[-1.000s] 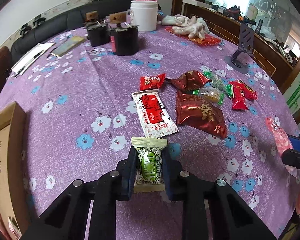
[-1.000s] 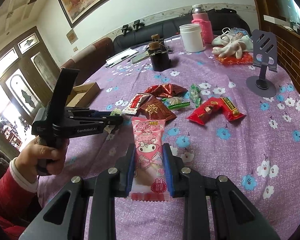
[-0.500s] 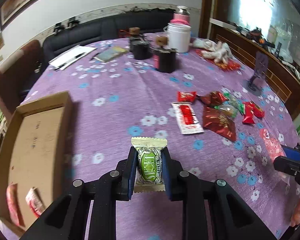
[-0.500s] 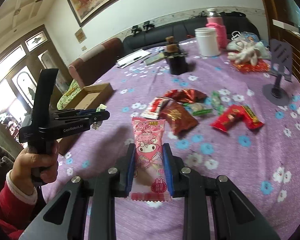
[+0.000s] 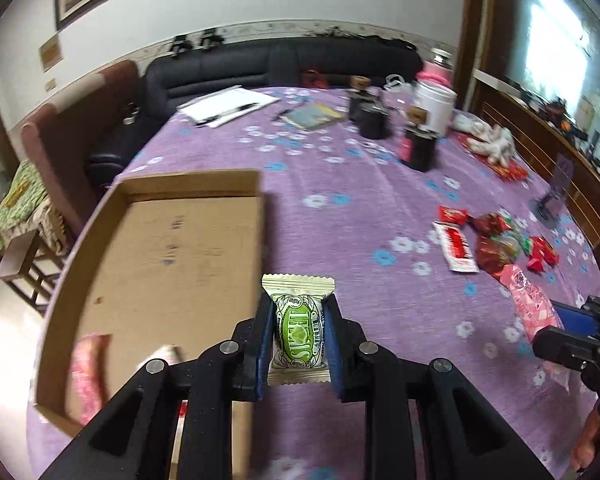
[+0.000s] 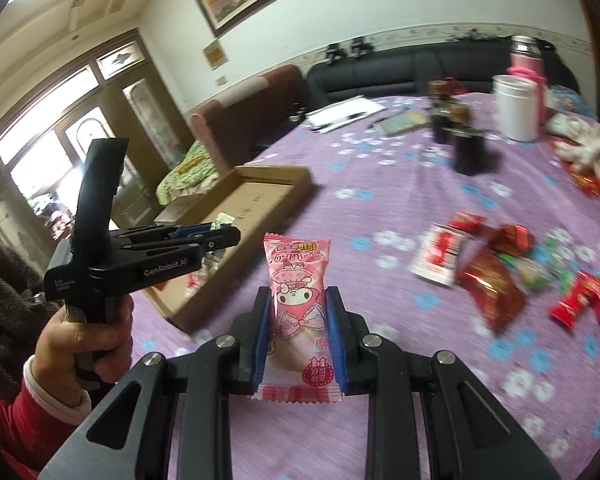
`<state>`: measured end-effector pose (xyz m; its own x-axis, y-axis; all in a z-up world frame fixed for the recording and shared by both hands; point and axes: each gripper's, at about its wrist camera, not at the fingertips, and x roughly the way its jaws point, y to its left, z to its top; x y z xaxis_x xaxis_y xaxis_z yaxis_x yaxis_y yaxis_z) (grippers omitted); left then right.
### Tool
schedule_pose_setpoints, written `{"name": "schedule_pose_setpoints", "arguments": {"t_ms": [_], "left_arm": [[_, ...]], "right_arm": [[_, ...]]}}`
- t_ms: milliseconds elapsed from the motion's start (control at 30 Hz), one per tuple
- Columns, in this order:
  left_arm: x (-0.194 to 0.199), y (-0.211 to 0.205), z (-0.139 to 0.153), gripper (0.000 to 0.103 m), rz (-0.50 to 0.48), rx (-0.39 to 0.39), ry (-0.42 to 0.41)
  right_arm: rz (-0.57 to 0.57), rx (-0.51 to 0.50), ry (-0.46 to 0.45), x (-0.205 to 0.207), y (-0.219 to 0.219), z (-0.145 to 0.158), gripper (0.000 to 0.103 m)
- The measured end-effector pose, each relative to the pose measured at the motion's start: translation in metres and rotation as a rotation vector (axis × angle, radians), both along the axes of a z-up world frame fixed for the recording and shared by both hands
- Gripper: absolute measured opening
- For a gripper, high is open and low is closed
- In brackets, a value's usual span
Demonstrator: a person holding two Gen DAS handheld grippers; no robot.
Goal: Organize snacks
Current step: 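Carry both snacks over the tray and open both grippers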
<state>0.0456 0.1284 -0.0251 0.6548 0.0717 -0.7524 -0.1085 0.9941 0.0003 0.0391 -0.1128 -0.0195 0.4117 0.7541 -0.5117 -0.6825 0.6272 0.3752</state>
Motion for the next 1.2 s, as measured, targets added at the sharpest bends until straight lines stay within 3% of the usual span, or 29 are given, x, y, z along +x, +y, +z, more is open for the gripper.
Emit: {"name": "schedule_pose_setpoints", "arguments": {"t_ms": [333, 567, 867, 1200], "left_arm": [[-0.02, 0.095, 0.001, 0.024, 0.167, -0.023, -0.003], [-0.015, 0.147, -0.013, 0.024, 0.236, -0.057, 0.04], [0.001, 0.165, -0.034, 0.025, 0.261, -0.084, 0.09], [0.016, 0.166, -0.049, 0.025, 0.256, -0.086, 0.155]], "right_arm": [[0.132, -0.039, -0.012, 0.007, 0.108, 0.019, 0.026], [0.157, -0.133, 0.016, 0.028, 0.183, 0.007, 0.026], [0.164, -0.227, 0.027, 0.037, 0.235, -0.018, 0.025], [0.136, -0.307, 0.0, 0.043, 0.248, -0.034, 0.025]]}}
